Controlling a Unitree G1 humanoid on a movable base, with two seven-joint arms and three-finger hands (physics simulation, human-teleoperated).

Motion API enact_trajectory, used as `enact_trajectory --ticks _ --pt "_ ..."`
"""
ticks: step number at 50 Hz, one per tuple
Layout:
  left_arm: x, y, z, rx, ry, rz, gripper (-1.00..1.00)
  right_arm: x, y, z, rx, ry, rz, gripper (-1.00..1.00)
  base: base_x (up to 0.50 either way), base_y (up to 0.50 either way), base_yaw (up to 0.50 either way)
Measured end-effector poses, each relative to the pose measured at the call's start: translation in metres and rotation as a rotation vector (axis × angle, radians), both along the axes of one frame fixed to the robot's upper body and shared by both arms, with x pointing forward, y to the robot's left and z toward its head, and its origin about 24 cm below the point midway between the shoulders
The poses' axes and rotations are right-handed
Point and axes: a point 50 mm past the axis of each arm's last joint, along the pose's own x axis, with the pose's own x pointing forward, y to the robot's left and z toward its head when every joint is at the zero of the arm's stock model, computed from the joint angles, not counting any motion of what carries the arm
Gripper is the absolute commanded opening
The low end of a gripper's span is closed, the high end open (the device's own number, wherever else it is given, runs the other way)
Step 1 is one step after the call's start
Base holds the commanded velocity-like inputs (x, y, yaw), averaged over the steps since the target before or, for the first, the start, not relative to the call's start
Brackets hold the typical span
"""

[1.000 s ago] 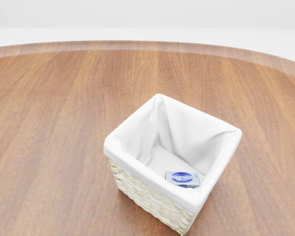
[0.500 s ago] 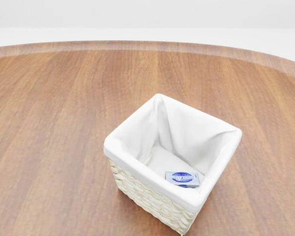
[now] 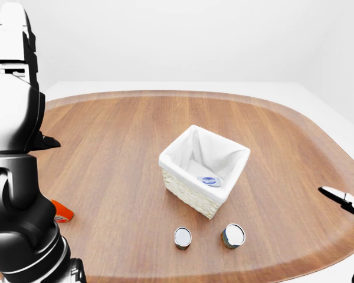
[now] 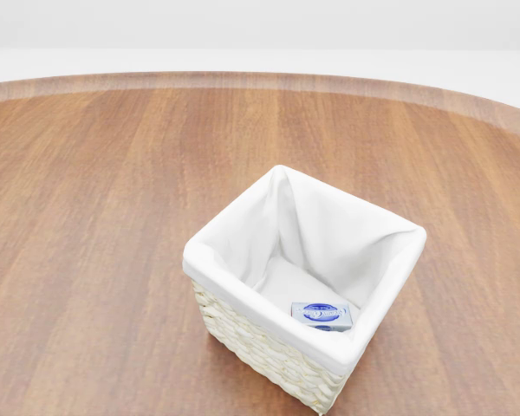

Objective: Pick up the alphabet soup and the cream cheese box, and put them in the basket.

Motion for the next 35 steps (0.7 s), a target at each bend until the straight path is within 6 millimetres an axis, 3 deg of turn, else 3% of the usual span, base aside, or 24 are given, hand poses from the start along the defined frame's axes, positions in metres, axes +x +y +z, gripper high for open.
enact_trajectory --ticks 35 --pt "0.001 0.000 0.000 -0.001 0.007 -0.005 1.00 0.013 0.027 -0.058 0.065 0.264 0.184 1.00 0.00 0.00 0.00"
